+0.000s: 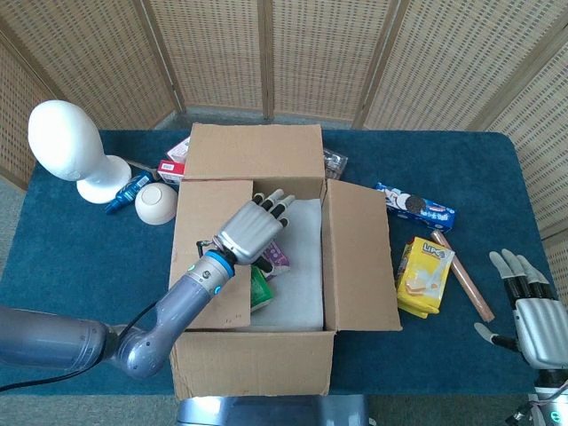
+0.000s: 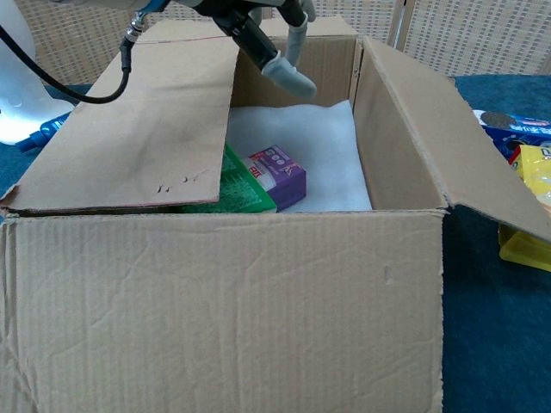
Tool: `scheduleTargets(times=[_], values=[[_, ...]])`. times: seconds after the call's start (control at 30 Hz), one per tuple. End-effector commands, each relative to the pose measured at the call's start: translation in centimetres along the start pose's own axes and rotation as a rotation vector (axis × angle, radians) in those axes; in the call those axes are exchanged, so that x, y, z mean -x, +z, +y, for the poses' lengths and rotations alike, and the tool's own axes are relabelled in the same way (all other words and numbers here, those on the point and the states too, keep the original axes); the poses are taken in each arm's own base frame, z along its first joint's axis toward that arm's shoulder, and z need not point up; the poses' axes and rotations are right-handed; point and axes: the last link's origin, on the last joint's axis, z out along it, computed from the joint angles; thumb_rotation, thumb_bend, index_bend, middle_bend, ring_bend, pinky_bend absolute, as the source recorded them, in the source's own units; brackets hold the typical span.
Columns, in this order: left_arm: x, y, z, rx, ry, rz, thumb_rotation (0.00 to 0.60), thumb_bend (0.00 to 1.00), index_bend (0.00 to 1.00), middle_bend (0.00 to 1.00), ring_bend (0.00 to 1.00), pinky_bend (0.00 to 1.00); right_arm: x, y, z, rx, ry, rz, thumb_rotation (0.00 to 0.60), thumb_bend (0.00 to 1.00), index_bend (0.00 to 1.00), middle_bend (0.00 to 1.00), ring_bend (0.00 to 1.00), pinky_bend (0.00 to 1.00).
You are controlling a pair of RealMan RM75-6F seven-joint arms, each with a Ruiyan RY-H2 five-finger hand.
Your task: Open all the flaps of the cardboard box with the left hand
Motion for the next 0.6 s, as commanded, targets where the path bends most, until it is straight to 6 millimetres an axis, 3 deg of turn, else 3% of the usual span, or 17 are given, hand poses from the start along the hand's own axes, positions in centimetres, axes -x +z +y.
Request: scheduleTargets(times=[0.03,0.27,0.6], values=[[0.1,0.5,0.5,-0.003,0.012,-0.003,0.199,0.00,0.36,0.04,0.00,0.17,0.0,0.1,0.1,0.002,0.001,0.000,0.600,0.00,0.00,0.00,0.00,0.14],[0.4,0.7,0.7,-0.012,0.019,-0.017,0.197,0.00,0.46,0.04,0.00,0.17,0.0,0.2,0.2,0.005,0.001,-0.001,0.600,0.00,0.00,0.00,0.00,0.14],[1.6,1.0,1.0,-0.010,0.027,-0.048,0.190,0.00,0.45,0.06,0.00,0.18,-0.1,0.0,0.1,0.001,0.001,0.001,0.600,0.00,0.00,0.00,0.00,0.14]])
